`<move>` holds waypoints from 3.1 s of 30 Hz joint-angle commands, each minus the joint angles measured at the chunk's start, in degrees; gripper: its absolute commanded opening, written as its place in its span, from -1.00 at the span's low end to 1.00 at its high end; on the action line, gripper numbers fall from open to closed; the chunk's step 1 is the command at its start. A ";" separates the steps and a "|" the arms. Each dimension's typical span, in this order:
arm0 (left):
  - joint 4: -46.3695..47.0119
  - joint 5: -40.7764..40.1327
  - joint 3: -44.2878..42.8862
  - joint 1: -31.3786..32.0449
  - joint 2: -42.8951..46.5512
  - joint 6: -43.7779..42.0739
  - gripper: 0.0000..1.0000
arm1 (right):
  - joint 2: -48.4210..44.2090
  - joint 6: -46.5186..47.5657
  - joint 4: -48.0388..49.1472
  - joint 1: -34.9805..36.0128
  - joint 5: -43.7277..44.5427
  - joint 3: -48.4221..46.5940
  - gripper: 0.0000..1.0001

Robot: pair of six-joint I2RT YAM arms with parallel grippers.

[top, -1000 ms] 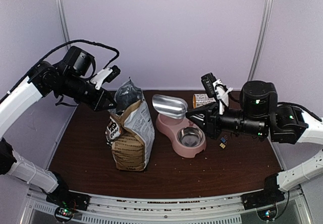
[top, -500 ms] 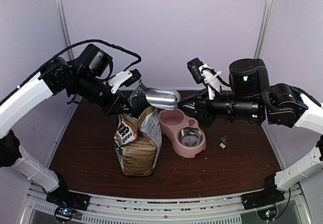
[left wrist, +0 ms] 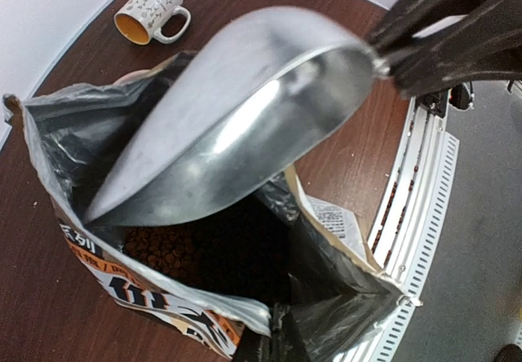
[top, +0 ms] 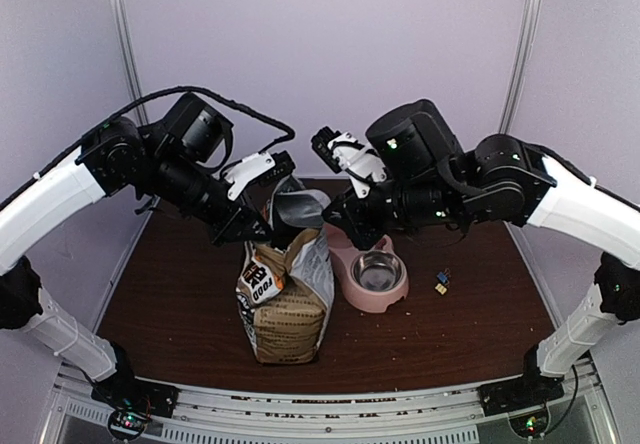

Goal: Serve the pet food

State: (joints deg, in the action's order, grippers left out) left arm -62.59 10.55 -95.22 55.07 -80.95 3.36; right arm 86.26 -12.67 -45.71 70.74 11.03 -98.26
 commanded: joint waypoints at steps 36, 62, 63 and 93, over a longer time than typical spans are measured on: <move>35.84 -13.06 21.26 1.79 10.45 7.81 -1.00 | 37.57 0.00 -29.15 -3.59 -12.20 -26.96 -1.00; 35.38 -16.33 21.92 1.79 11.74 8.27 -1.00 | 26.26 -0.79 -29.92 -3.68 -41.96 -22.75 -1.00; 35.31 -16.42 21.98 1.71 11.89 8.21 -1.00 | 25.74 -1.17 -29.83 -3.83 -42.49 -22.57 -1.00; 34.59 -7.27 24.73 1.73 18.27 4.84 -1.00 | 2.13 -32.62 -2.58 -15.55 -44.01 -0.10 -1.00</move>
State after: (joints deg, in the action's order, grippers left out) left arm -36.71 1.98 -69.63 57.39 -64.93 10.50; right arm 91.64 -39.07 -53.78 56.05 -31.75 -99.74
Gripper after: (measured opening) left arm 0.018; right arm 0.091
